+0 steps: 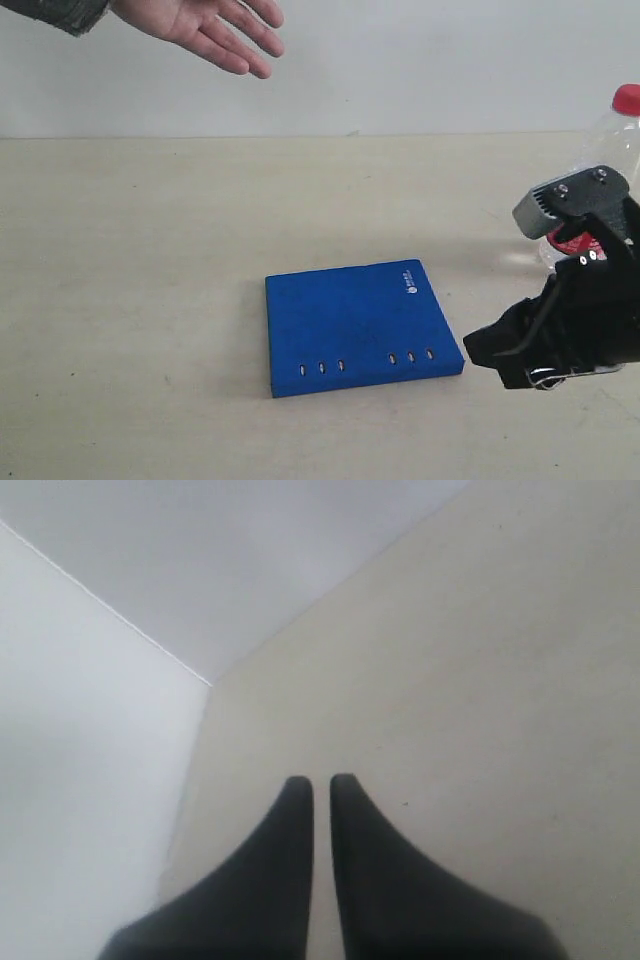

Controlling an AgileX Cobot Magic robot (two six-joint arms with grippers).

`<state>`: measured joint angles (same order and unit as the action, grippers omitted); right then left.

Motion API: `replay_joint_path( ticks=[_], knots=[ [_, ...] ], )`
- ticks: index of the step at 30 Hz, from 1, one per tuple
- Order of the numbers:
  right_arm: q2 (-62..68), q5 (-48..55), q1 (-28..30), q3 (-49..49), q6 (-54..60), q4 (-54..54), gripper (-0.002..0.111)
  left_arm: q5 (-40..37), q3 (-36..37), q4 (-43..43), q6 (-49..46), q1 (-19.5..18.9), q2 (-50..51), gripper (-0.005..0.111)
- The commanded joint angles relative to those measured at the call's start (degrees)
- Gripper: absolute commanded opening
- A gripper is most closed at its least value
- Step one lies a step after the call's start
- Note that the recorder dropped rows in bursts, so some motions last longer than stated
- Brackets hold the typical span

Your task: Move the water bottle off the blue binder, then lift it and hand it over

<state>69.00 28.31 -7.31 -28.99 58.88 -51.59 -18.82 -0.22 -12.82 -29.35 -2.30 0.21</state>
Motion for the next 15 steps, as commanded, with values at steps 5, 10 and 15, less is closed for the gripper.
replay_joint_path(
  ticks=[5, 10, 15],
  knots=[
    [14.46, -4.57, -0.02, 0.26, -5.03, 0.94, 0.051, 7.65, 0.22, -11.51, -1.69, 0.14, -0.21, 0.005],
    [15.55, -8.34, -0.02, 0.15, -4.56, -0.79, 0.051, 23.1, 0.22, 27.72, 36.15, 0.14, -0.21, 0.005],
    [15.55, -8.76, -0.02, 0.15, -4.23, -0.69, 0.051, -4.26, 0.22, 45.79, 42.39, 0.14, -0.21, 0.005]
  ],
)
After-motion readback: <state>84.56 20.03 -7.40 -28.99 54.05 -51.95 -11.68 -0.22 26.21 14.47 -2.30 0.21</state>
